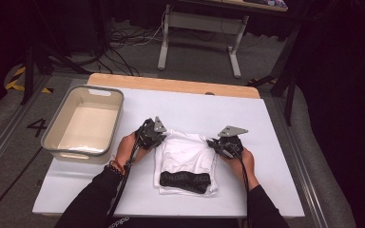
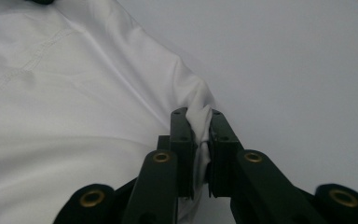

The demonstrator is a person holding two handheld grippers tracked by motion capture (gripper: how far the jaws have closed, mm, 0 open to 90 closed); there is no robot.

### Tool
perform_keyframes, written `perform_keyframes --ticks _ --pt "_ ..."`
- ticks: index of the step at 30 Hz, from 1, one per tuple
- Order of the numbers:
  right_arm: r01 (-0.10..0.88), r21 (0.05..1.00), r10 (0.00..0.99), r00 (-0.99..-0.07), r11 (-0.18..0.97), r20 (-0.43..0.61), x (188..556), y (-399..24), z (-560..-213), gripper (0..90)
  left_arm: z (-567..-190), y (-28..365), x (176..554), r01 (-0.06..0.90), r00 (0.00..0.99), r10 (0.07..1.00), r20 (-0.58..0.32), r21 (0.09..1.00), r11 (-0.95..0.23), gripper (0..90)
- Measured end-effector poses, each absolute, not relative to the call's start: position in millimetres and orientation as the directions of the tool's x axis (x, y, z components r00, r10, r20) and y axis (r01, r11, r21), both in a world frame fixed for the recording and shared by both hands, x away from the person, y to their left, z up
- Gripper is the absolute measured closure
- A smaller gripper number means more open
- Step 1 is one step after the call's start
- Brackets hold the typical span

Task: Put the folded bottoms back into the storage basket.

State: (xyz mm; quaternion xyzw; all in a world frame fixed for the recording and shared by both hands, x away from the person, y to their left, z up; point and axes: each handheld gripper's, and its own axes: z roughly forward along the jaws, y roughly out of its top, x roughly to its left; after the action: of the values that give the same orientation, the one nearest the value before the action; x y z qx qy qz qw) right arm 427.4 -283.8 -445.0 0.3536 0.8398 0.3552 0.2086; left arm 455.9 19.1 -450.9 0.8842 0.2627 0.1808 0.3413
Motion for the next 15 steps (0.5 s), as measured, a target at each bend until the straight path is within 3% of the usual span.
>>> perform_keyframes --ticks 12,15 --pt "0.458 0.751 0.775 -0.622 0.476 -0.112 441 -283 -447 82.6 -455 17 467 0.375 0.761 0.639 0.108 0.731 -0.57 77.9" --pt "0.464 0.754 0.781 -0.615 0.465 -0.104 443 -282 -447 77.5 -455 17 468 0.381 0.756 0.645 0.106 0.731 -0.566 73.6"
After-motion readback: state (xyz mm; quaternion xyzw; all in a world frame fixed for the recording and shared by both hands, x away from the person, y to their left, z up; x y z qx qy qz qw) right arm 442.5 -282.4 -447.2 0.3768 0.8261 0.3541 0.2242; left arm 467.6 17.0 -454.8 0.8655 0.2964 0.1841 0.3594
